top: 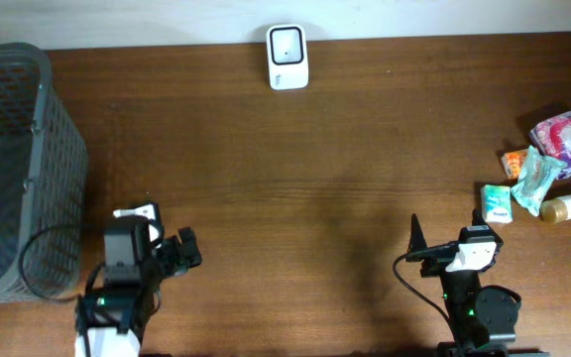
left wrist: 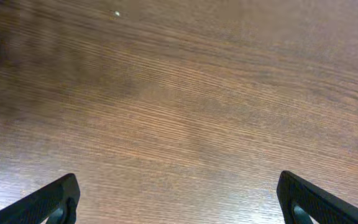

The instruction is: Scan the item barcode

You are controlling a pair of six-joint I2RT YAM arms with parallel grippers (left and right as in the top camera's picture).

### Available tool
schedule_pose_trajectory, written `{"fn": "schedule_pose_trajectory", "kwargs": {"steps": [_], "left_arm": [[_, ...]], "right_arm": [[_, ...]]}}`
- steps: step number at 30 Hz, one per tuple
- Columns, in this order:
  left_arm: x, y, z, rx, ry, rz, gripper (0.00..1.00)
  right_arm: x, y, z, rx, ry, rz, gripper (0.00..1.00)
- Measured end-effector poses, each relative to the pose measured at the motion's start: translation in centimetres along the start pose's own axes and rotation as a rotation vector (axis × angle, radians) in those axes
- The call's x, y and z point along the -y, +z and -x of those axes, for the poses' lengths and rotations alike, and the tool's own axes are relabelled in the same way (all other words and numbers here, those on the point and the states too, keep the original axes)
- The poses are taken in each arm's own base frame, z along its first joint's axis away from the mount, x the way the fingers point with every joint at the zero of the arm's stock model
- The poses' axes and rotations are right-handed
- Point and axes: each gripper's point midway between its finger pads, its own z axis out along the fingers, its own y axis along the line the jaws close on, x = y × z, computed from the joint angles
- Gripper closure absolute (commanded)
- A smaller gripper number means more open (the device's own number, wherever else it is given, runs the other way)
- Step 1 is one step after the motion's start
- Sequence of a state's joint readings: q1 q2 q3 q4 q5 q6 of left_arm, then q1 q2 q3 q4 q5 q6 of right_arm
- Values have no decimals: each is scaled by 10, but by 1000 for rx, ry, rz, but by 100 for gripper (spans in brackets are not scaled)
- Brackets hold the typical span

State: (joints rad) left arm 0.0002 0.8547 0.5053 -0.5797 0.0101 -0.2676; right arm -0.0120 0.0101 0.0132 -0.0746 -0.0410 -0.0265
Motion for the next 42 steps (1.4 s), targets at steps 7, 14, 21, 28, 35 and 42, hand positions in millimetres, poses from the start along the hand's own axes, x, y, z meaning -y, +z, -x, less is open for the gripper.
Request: {"fn": "schedule_pose_trajectory", "kwargs": {"steps": [7, 14, 21, 28, 35, 42], "left_arm": [[1, 1, 10, 278, 0, -66, 1], [0, -11, 2, 475, 3, -124, 1], [17, -40, 37, 706, 156, -178, 1], [24, -56, 38, 848, 348, -158, 1], [7, -54, 42, 843, 179, -116, 1], [15, -73, 56, 945, 256, -120, 1]], "right_arm": [[0, 0, 0, -1, 0, 0, 1], [0, 0, 0, 0, 0, 0, 1], [0, 0, 0, 0, 0, 0, 1], [0, 0, 0, 0, 0, 0, 1], [0, 0, 0, 0, 0, 0, 1], [0, 0, 0, 0, 0, 0, 1]]}}
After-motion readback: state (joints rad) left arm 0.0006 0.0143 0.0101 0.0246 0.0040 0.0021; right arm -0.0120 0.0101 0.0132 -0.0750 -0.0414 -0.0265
